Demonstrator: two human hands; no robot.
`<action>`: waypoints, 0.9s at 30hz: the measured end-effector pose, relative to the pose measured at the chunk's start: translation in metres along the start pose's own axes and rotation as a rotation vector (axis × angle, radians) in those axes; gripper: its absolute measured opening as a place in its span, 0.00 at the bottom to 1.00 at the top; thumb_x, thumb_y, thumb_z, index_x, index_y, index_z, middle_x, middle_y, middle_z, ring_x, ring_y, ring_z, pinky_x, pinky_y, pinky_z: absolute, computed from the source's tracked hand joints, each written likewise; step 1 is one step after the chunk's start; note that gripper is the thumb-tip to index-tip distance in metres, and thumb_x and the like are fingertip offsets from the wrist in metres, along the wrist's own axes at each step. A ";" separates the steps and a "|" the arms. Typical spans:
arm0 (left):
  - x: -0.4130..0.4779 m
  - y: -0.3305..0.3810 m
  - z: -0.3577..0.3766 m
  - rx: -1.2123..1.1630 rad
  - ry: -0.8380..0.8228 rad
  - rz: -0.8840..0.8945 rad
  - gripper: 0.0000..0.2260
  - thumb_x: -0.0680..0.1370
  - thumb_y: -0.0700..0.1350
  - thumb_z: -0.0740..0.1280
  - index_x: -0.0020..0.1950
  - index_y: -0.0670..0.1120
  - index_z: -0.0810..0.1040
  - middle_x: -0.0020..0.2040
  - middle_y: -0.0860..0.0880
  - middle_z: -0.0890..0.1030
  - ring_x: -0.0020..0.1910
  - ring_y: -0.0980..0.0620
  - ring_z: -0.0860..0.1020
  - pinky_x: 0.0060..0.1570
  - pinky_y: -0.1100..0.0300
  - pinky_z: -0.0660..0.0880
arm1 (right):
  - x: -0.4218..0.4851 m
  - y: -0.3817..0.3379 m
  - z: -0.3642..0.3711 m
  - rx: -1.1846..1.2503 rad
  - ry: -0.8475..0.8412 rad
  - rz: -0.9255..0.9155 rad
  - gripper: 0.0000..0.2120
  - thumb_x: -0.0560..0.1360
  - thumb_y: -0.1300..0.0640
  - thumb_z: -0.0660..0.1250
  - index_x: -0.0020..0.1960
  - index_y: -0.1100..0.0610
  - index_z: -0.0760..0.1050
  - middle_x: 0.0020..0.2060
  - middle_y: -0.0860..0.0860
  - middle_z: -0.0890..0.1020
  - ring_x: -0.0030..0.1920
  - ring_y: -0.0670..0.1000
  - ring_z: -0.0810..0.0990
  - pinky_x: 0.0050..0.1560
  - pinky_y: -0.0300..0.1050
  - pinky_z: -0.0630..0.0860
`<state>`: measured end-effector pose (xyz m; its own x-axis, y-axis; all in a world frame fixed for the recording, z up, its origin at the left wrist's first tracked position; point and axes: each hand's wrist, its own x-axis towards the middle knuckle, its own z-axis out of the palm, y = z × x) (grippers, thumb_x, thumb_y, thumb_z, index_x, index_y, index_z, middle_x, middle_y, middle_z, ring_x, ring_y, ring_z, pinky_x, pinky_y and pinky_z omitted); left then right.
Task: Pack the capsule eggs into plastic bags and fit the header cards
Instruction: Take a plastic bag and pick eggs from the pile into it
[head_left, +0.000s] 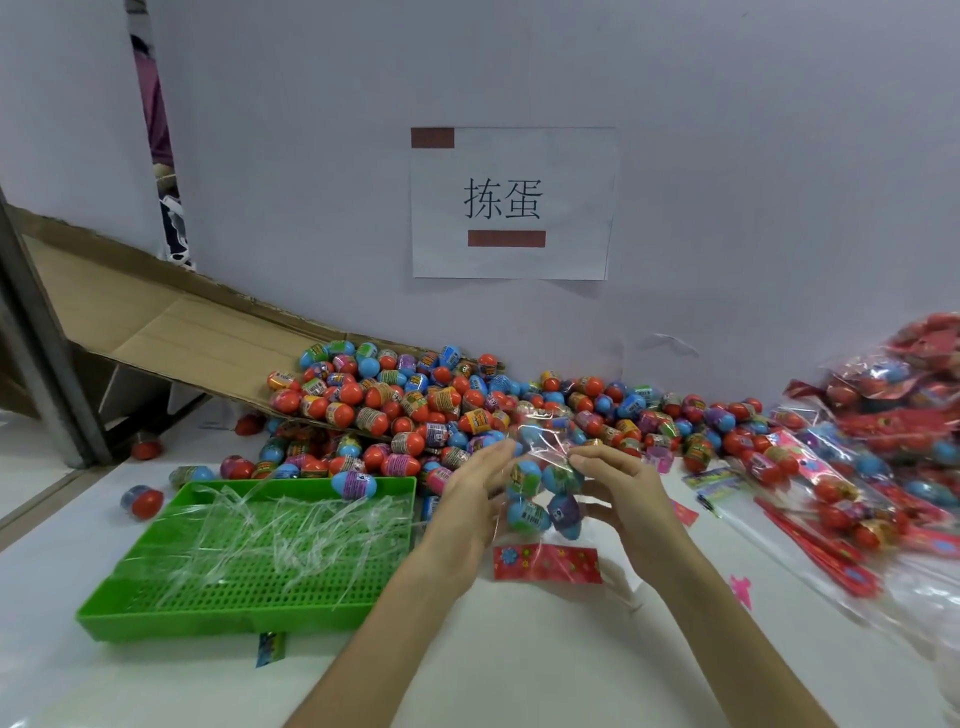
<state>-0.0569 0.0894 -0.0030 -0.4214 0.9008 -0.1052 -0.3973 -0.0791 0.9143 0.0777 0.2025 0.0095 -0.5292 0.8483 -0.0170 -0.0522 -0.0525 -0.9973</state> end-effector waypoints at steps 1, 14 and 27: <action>0.000 -0.001 0.002 0.030 -0.030 0.004 0.18 0.79 0.56 0.70 0.66 0.51 0.81 0.61 0.46 0.85 0.58 0.42 0.85 0.52 0.44 0.84 | 0.000 -0.001 -0.001 0.002 0.013 -0.005 0.05 0.79 0.62 0.69 0.49 0.59 0.84 0.43 0.56 0.86 0.44 0.54 0.84 0.37 0.43 0.80; -0.005 -0.002 0.007 -0.066 0.108 0.216 0.10 0.82 0.44 0.67 0.54 0.54 0.88 0.56 0.45 0.87 0.53 0.43 0.86 0.41 0.53 0.85 | -0.009 0.001 0.010 0.113 -0.153 0.020 0.09 0.72 0.55 0.74 0.52 0.49 0.85 0.52 0.49 0.86 0.53 0.50 0.84 0.47 0.44 0.80; -0.005 -0.005 0.009 -0.054 -0.169 0.155 0.19 0.79 0.48 0.71 0.68 0.44 0.77 0.66 0.45 0.82 0.64 0.41 0.82 0.59 0.44 0.78 | -0.008 0.001 0.003 0.468 -0.162 0.222 0.22 0.67 0.62 0.69 0.62 0.59 0.79 0.60 0.60 0.81 0.59 0.60 0.79 0.60 0.59 0.76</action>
<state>-0.0450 0.0889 -0.0036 -0.3399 0.9345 0.1061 -0.3835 -0.2407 0.8916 0.0795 0.1938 0.0090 -0.6920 0.7002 -0.1756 -0.2762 -0.4815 -0.8318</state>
